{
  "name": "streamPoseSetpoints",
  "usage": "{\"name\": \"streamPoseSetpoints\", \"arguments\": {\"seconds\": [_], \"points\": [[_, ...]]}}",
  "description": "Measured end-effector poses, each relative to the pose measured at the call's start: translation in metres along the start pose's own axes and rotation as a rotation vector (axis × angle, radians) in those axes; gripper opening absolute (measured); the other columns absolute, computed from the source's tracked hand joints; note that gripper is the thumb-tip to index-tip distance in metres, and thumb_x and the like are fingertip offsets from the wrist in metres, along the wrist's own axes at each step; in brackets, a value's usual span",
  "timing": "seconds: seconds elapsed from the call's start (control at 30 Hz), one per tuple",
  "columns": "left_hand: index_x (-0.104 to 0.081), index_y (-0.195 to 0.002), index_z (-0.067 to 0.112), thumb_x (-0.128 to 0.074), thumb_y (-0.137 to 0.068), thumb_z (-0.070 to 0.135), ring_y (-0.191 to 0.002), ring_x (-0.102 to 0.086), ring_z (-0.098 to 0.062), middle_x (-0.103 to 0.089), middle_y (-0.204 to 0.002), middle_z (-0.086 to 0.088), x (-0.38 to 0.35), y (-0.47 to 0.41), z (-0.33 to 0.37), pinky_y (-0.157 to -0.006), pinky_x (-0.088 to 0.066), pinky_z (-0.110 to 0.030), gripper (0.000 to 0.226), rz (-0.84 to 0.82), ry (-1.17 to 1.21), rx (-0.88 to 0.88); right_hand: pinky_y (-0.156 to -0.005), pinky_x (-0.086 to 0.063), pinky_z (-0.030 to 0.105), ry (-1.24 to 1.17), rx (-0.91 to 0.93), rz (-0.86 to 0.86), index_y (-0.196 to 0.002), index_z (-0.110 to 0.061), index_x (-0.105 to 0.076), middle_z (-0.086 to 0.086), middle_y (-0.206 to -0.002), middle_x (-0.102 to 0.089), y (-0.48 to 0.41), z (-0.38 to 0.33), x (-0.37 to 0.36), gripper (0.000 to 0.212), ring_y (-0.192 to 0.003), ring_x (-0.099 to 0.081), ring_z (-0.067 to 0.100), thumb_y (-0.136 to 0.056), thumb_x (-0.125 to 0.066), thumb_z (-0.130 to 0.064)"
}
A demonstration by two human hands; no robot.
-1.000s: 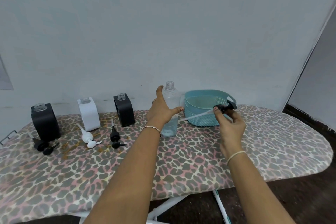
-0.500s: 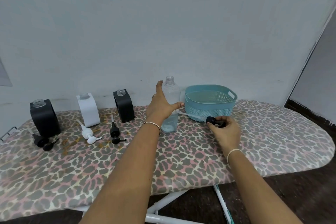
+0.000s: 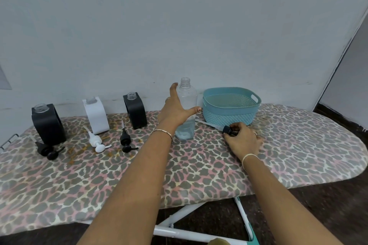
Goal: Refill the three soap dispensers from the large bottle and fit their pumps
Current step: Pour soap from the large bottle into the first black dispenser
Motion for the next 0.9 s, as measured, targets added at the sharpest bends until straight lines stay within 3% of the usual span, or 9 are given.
{"name": "streamPoseSetpoints", "arguments": {"seconds": [0.23, 0.43, 0.6, 0.8, 0.9], "points": [[-0.007, -0.146, 0.031, -0.079, -0.068, 0.051, -0.122, -0.048, -0.03, -0.046, -0.138, -0.011, 0.0, 0.0, -0.002, -0.097, -0.045, -0.046, 0.108, -0.003, 0.001, -0.016, -0.101, -0.035, 0.043, 0.013, 0.028, -0.022, -0.115, -0.03, -0.06, -0.003, -0.112, -0.068, -0.003, 0.002, -0.005, 0.04, -0.113, -0.056, 0.024, -0.078, -0.068, -0.044], [-0.011, -0.145, 0.028, -0.082, -0.067, 0.045, -0.123, -0.048, -0.032, -0.046, -0.138, -0.012, -0.001, -0.001, 0.0, -0.1, -0.043, -0.045, 0.107, -0.01, 0.046, -0.031, -0.105, -0.03, 0.043, -0.017, 0.049, 0.069, -0.127, -0.023, -0.052, -0.003, -0.118, -0.063, 0.003, -0.012, -0.001, 0.065, -0.12, -0.049, 0.023, -0.073, -0.065, -0.058], [-0.005, -0.149, 0.026, -0.081, -0.068, 0.047, -0.127, -0.046, -0.031, -0.045, -0.141, -0.014, 0.001, 0.004, 0.003, -0.1, -0.041, -0.042, 0.113, 0.015, 0.05, -0.021, -0.106, -0.034, 0.042, -0.156, 0.209, 0.157, -0.13, -0.015, -0.048, 0.001, -0.127, -0.055, 0.017, -0.039, -0.001, 0.064, -0.122, -0.046, 0.02, -0.077, -0.065, -0.048], [0.004, -0.152, 0.021, -0.071, -0.074, 0.058, -0.128, -0.045, -0.03, -0.042, -0.145, -0.014, 0.005, 0.017, 0.005, -0.097, -0.041, -0.038, 0.115, 0.066, 0.006, -0.052, -0.11, -0.032, 0.033, -0.388, 0.382, -0.095, -0.143, -0.011, -0.032, 0.004, -0.14, -0.039, 0.031, -0.083, -0.016, 0.086, -0.132, -0.036, 0.018, -0.074, -0.075, -0.041], [-0.005, -0.151, 0.024, -0.043, -0.078, 0.078, -0.126, -0.049, -0.026, -0.045, -0.144, -0.008, 0.018, 0.027, 0.003, -0.097, -0.044, -0.042, 0.099, 0.194, 0.001, 0.013, -0.112, -0.034, 0.038, -0.525, 0.299, -0.174, -0.146, -0.013, -0.027, 0.003, -0.145, -0.037, 0.033, -0.102, -0.029, 0.106, -0.134, -0.036, 0.018, -0.064, -0.082, -0.05]]}}
Point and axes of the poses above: each hand's wrist, its own y-axis away from the middle knuckle, its own x-axis out of the back of the hand, z = x × y, the point moved 2 cm from there along -y, towards the middle knuckle
